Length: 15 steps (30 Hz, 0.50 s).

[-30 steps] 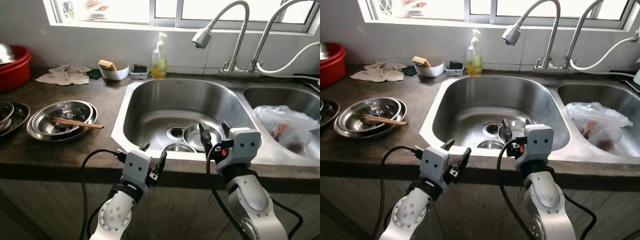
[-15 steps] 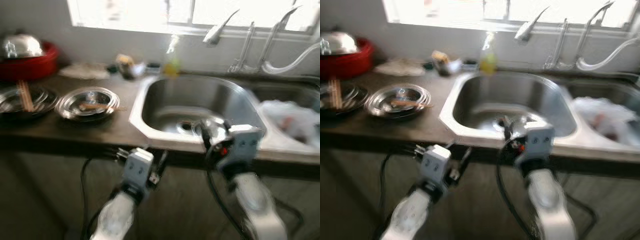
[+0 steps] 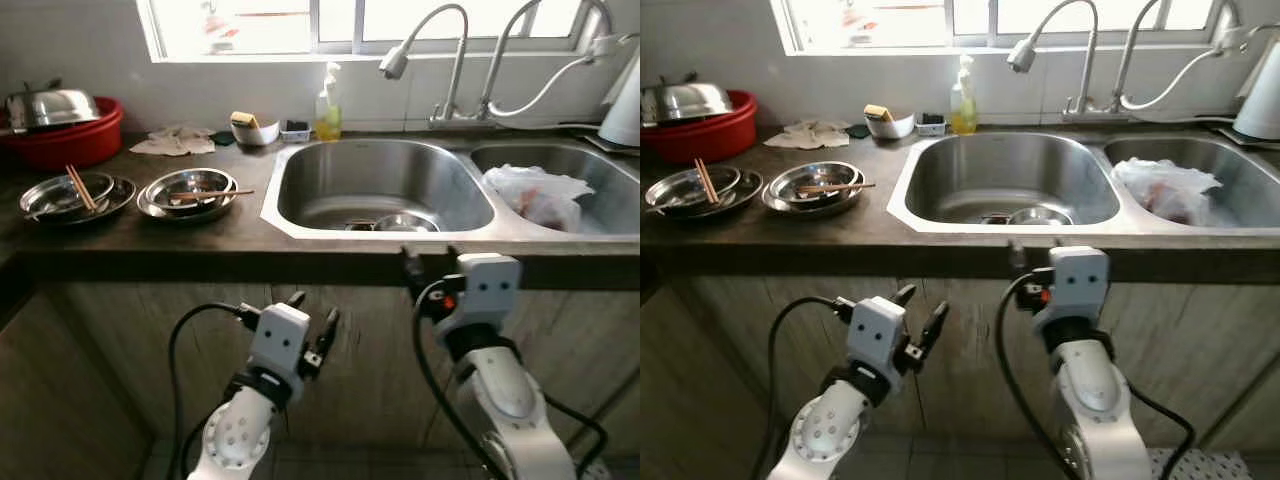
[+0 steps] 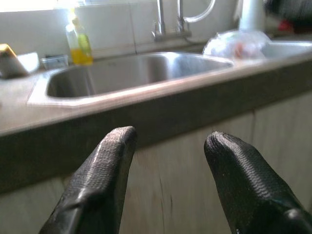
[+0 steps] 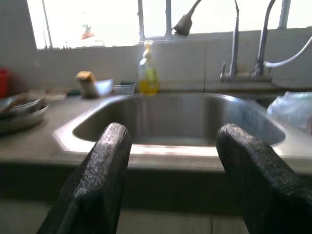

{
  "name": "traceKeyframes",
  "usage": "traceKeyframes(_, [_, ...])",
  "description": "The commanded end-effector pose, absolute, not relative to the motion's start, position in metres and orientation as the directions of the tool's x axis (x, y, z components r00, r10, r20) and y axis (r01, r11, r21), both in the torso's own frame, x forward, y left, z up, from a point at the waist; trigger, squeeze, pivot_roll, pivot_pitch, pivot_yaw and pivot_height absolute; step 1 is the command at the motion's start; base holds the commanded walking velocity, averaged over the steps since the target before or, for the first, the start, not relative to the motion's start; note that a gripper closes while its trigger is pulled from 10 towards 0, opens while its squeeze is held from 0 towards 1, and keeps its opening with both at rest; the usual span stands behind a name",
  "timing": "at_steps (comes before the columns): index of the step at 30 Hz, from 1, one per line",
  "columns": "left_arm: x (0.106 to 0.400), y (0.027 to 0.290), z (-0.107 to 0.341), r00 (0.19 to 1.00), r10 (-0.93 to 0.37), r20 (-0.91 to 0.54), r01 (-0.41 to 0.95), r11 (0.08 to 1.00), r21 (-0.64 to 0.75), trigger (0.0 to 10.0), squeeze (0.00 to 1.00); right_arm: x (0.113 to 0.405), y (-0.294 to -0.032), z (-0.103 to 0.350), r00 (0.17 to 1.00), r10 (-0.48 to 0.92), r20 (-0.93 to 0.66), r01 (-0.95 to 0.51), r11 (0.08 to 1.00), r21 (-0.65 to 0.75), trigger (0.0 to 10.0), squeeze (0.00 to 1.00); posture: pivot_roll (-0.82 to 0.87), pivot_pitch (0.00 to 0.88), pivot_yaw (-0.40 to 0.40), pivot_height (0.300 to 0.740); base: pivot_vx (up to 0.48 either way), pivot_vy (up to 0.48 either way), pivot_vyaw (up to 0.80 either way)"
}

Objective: Kitchen organization

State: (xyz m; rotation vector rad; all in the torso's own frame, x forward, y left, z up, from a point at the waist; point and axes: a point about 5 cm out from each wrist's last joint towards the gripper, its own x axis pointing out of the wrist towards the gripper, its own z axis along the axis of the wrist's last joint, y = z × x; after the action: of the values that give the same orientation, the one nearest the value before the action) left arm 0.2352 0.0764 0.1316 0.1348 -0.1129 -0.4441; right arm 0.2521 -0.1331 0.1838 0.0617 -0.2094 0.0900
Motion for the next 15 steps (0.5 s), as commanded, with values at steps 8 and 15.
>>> traceKeyframes(8, [0.2366, 0.0798, 0.1318, 0.904, -0.421, 0.075, 0.406, 0.899, 0.165, 10.0, 0.0, 0.2527, -0.1301, 0.1866, 0.972, 0.092, 0.217, -0.106, 0.993, 0.052, 10.0, 0.0, 0.0, 0.0, -0.04, 0.74, -0.142, 0.0, 0.0])
traceKeyframes(15, [0.2375, 0.081, 0.1309, 0.91, -0.408, 0.068, 0.393, 0.904, 0.165, 10.0, 0.0, 0.2526, -0.1298, 0.1849, 0.974, 0.093, 0.207, -0.106, 0.993, 0.05, 10.0, 0.0, 0.0, 0.0, -0.043, 0.74, 0.0, 0.0, 0.0])
